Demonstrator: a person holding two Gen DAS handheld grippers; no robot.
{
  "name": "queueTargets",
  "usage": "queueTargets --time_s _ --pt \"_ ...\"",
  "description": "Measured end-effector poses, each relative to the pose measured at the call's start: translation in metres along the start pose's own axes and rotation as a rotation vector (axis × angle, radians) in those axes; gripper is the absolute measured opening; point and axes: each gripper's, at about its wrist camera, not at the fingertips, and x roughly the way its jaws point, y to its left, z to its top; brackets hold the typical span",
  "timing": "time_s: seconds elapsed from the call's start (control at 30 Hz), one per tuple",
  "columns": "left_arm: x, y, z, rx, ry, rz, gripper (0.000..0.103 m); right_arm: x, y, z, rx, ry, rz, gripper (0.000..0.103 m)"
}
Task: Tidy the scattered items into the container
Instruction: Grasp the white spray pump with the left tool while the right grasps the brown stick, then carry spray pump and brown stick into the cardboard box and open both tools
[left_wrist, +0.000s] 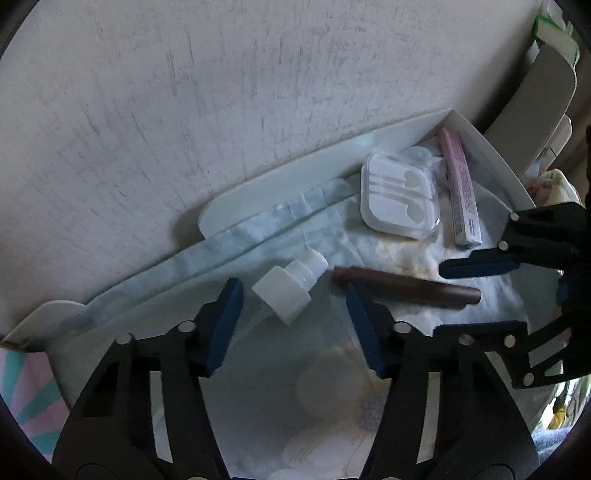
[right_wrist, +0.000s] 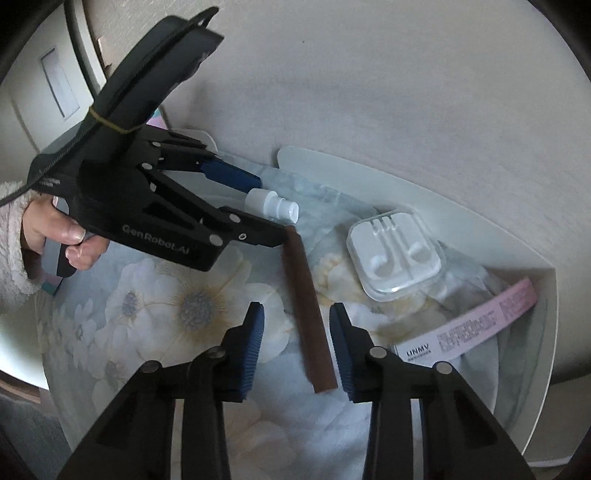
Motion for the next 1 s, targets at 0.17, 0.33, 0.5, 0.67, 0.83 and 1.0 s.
queueTargets --time_s 0.17,0.33,0.5,0.67,0.83,1.0 --pt "-0.001 -0.008 -0.005 0.053 -0.002 0.037 0.036 0.009 0.002 -0.001 -0.020 0.016 0.005 0.034" --pt "-0.006 -0.010 -0.007 0.043 0.000 0.042 0.029 0.009 0.004 -0.002 -0.025 0.022 -0.016 0.014" --pt "-0.025 -0.017 -0.013 0.010 -0.026 0.050 0.029 -0.001 0.009 -0.005 -0.006 0.018 -0.020 0.013" --pt "-0.080 -0.014 -0.028 -0.106 -0.106 0.025 0.029 -0.033 0.009 -0.010 0.122 -0.045 0.048 0.013" --pt "-0.155 0.003 -0.048 -0.232 -0.183 0.052 0.029 -0.071 0.013 -0.004 0.225 -0.126 0.138 0.013" --pt "-0.254 0.039 -0.088 -0.335 -0.278 0.156 0.029 -0.108 0.046 0.024 0.201 -0.198 0.185 0.013"
